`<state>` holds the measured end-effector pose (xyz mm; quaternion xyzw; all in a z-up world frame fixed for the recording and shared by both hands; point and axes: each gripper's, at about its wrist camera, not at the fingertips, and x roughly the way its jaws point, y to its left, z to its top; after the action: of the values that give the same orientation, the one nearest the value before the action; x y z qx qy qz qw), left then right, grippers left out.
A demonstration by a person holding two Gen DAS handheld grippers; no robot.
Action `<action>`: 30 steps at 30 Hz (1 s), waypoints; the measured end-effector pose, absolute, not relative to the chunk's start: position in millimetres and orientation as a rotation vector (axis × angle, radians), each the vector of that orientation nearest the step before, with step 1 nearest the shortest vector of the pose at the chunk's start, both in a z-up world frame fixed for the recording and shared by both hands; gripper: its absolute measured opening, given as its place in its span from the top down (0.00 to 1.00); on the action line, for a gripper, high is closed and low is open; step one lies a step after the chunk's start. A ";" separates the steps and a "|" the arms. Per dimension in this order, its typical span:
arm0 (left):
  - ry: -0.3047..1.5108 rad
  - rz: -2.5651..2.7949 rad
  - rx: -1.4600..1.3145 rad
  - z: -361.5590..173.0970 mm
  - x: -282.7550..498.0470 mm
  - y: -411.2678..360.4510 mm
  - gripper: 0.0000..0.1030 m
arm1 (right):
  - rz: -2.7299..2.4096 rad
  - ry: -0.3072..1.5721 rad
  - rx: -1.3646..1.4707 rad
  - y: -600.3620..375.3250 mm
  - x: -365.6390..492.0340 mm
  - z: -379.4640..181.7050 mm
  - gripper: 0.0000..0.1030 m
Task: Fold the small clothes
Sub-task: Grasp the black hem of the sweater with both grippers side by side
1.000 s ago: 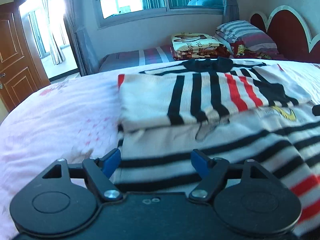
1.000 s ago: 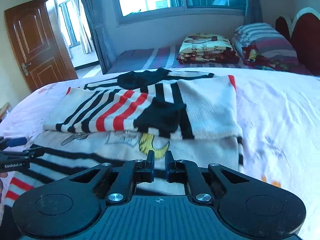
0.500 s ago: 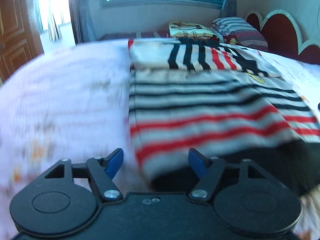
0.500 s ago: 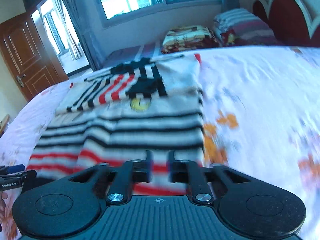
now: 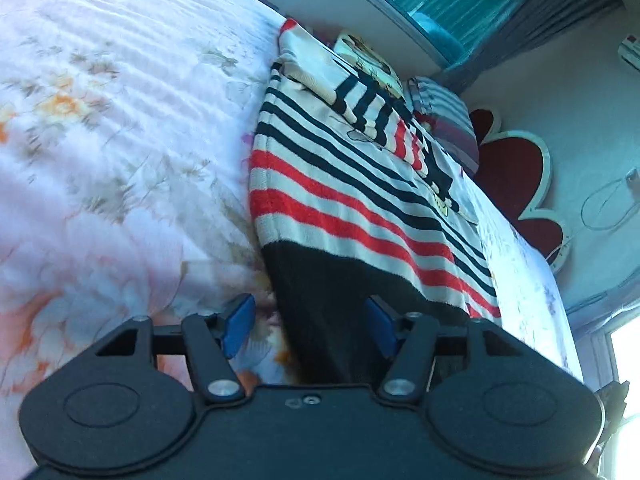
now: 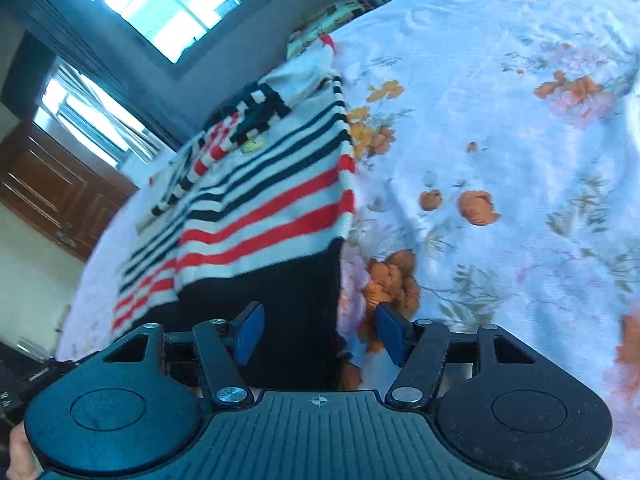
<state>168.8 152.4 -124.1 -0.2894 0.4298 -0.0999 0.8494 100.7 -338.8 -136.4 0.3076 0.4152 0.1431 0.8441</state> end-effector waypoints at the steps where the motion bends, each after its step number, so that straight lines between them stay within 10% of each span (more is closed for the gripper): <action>1: 0.910 -0.217 -0.599 -124.2 173.8 149.6 0.43 | 0.306 0.875 0.646 -336.4 102.8 -135.9 0.40; 7: 0.904 -0.250 -0.662 -132.2 193.9 142.7 0.44 | 0.347 0.876 0.635 -322.3 117.6 -139.0 0.42; 10: 0.911 -0.286 -0.663 -133.4 194.6 135.6 0.49 | 0.393 0.916 0.658 -317.0 124.9 -145.2 0.81; 15: 0.934 -0.288 -0.589 -136.8 184.4 122.2 0.94 | 0.374 0.925 0.650 -313.6 123.5 -147.4 0.90; 21: 0.647 -0.351 -0.687 -99.1 149.0 147.4 0.94 | 0.426 0.722 0.608 -327.2 95.4 -99.1 0.94; 30: 0.841 -0.226 -0.699 -147.9 156.4 148.1 0.94 | 0.345 0.861 0.687 -330.9 103.0 -141.9 0.95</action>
<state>156.4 148.1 -147.9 -0.3317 0.3991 -0.1072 0.8481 103.0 -330.9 -141.9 0.3246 0.4068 0.1629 0.8382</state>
